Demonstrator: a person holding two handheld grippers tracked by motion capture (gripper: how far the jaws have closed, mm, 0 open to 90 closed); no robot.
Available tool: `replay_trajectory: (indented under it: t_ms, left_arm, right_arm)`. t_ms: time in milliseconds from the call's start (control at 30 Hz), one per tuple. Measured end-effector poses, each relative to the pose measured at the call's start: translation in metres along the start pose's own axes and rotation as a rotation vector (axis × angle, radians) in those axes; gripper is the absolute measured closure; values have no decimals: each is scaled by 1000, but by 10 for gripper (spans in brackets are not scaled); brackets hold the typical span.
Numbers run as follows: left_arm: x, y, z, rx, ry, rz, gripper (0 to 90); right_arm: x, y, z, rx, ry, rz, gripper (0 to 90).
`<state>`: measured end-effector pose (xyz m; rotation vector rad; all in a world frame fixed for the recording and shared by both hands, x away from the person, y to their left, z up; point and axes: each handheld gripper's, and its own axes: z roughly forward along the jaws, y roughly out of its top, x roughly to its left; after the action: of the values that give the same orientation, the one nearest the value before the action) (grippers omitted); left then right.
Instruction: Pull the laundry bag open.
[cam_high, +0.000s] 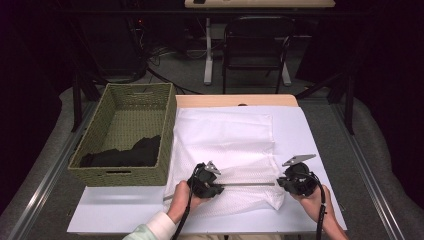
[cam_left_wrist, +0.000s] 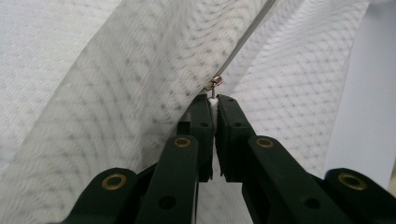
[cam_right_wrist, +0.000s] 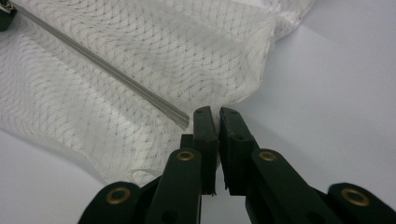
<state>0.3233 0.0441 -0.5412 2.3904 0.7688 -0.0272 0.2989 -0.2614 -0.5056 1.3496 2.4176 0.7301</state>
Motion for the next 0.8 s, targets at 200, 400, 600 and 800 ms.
replay_trajectory:
  t_ms: [200,400,600,800]
  left_arm:
    - [5,-7,-5,14,12,-10,862]
    - [11,-16,-13,25,23,-25,861]
    - [15,-26,-22,27,44,-40,861]
    - [18,-34,-29,33,63,-42,862]
  right_arm:
    - [0,0,1,4,-4,0,857]
    - [0,0,2,7,-5,-7,857]
    - [1,1,2,15,-9,-4,857]
    - [1,1,3,16,-12,-6,858]
